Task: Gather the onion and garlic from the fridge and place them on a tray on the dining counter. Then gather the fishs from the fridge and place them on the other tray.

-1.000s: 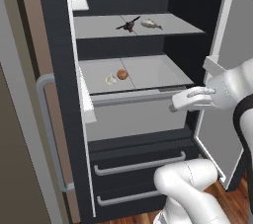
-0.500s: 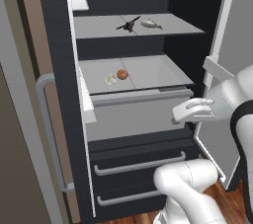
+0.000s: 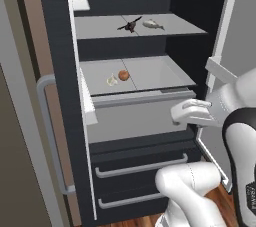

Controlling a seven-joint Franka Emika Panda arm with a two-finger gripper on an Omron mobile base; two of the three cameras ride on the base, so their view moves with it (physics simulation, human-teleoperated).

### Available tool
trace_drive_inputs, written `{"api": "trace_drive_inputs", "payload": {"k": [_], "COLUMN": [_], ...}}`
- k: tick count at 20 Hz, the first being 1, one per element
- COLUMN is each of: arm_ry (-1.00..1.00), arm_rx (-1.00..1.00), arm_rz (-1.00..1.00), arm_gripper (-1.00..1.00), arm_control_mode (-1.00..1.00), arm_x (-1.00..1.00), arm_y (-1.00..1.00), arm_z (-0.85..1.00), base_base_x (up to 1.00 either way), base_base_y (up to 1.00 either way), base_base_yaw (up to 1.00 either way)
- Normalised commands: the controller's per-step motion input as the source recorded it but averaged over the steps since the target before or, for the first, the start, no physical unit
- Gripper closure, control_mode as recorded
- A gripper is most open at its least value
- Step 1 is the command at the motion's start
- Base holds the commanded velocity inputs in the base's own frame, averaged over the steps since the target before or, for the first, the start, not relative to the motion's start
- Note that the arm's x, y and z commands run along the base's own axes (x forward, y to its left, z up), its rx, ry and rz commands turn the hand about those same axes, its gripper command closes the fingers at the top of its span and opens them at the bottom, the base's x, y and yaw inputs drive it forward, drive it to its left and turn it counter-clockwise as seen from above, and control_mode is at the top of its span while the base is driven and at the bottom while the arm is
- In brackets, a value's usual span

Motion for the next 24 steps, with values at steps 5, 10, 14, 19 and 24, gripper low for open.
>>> {"api": "trace_drive_inputs", "payload": {"k": [5,10,14,19,24], "arm_ry": [0.00,0.00,0.00,0.02,0.00], "arm_rx": [0.00,-0.02,-0.02,0.00,0.00], "arm_rz": [-0.14,0.01,0.00,0.00,0.00], "arm_gripper": [-1.00,-1.00,-1.00,-1.00,-1.00], "arm_control_mode": [-1.00,-1.00,-1.00,-1.00,-1.00], "arm_x": [0.11,0.25,0.10,0.05,0.01], "arm_y": [0.00,-0.05,0.00,0.00,0.00], "arm_z": [0.00,0.00,0.00,0.00,0.00], "base_base_x": [0.00,0.00,0.00,0.00,0.00], "base_base_y": [0.00,0.00,0.00,0.00,0.00], "base_base_yaw": [0.00,0.00,0.00,0.00,0.00]}}
